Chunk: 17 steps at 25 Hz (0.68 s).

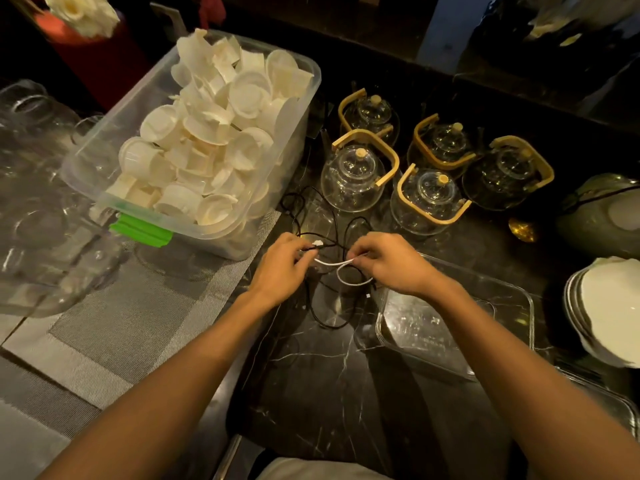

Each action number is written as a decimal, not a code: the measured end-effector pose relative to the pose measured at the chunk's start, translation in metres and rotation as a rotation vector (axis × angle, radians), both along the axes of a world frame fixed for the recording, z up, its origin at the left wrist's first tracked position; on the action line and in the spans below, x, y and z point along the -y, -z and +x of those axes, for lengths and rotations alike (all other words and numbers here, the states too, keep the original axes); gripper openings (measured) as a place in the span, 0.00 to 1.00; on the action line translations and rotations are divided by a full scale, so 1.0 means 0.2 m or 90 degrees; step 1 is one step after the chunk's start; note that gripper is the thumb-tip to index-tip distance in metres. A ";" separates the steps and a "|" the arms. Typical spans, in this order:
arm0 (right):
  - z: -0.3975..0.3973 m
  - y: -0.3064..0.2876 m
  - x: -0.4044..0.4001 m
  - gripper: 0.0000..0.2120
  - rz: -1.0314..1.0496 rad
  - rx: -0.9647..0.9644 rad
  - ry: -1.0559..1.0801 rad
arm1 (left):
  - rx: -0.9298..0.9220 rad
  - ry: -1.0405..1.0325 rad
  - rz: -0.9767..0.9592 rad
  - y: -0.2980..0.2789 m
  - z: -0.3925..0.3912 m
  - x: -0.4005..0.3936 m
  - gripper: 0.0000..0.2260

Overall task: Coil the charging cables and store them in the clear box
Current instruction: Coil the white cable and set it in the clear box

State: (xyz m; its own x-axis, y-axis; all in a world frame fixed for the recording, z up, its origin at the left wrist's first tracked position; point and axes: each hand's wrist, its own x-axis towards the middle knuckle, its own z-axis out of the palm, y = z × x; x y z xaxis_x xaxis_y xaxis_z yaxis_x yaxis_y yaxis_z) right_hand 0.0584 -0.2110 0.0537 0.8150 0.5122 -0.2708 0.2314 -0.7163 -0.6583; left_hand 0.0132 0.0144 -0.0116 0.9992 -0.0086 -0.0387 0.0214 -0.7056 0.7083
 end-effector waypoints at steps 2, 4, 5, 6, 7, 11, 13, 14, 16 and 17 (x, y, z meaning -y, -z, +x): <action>-0.01 -0.06 0.04 0.05 0.099 -0.065 0.026 | 0.005 -0.009 -0.010 -0.03 0.00 0.01 0.10; -0.03 -0.11 0.09 0.04 0.207 -0.138 0.065 | -0.004 -0.040 -0.046 -0.05 0.01 0.01 0.10; -0.03 -0.14 0.11 0.04 0.259 -0.162 0.089 | -0.012 -0.054 -0.069 -0.06 0.02 0.01 0.11; -0.05 -0.17 0.12 0.05 0.307 -0.183 0.112 | -0.021 -0.068 -0.104 -0.06 0.02 0.01 0.12; -0.05 -0.19 0.14 0.05 0.350 -0.203 0.137 | -0.031 -0.089 -0.147 -0.07 0.03 0.01 0.12; -0.08 -0.22 0.18 0.04 0.534 -0.247 0.269 | -0.039 -0.152 -0.210 -0.09 0.03 0.01 0.08; -0.08 -0.23 0.21 0.04 0.580 -0.244 0.316 | -0.041 -0.173 -0.180 -0.11 0.02 0.02 0.08; -0.08 -0.23 0.22 0.04 0.580 -0.240 0.325 | -0.044 -0.185 -0.168 -0.12 0.01 0.03 0.10; -0.10 -0.23 0.24 0.04 0.565 -0.223 0.325 | -0.065 -0.191 -0.212 -0.18 -0.02 0.07 0.06; -0.11 -0.24 0.25 0.04 0.558 -0.218 0.320 | -0.113 -0.169 -0.290 -0.22 -0.03 0.10 0.05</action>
